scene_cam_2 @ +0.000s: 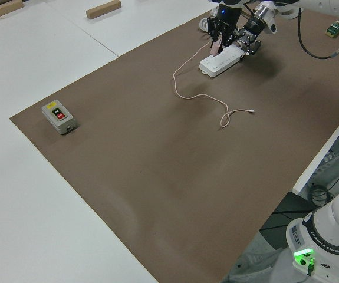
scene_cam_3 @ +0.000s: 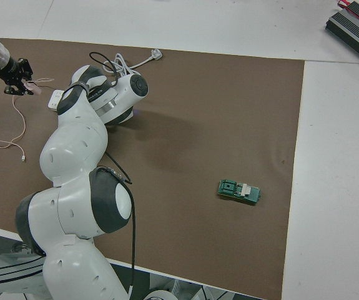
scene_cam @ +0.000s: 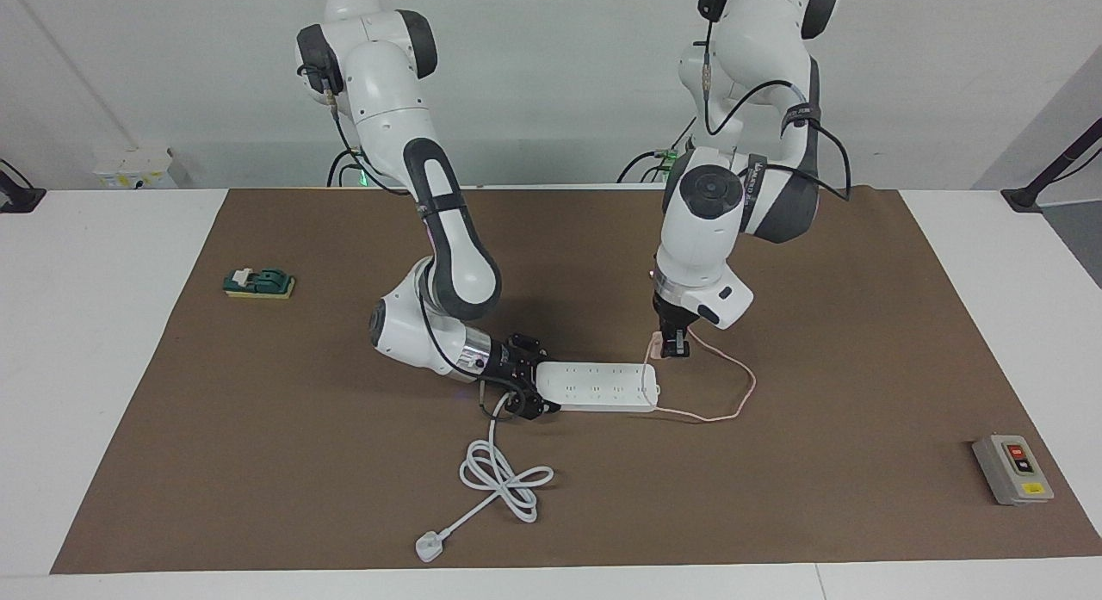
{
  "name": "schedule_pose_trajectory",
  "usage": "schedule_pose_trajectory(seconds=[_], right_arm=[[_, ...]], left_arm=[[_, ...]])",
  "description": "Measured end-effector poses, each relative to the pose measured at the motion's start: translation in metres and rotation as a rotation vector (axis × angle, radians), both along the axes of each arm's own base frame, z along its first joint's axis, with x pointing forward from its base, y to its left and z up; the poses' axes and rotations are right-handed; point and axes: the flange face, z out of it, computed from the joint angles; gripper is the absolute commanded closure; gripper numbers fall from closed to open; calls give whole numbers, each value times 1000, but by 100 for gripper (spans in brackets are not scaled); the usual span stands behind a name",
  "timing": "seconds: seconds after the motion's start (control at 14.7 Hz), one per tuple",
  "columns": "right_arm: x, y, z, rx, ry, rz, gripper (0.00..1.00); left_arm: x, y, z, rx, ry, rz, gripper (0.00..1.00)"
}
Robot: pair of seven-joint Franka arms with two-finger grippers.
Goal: Unplug charger and place it aside
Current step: 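Pull the pink charger away from the strip with the left gripper, then place the pink charger on the table nearer the robot with the left gripper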
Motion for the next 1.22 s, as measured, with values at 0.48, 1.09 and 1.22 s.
schedule_pose_trajectory(seconds=[0.48,1.09,1.22], right_arm=[[-2,9,1,-9,-13,2,0],[6,4,64,-2,10,-7,0],[11,-14,91,10,22,1,0]], left_arm=[[0,44,12,-2,87,-499,100],[-46,120,-4,-43,217,-1115,100],[-63,147,2,-58,221,-1173,100]])
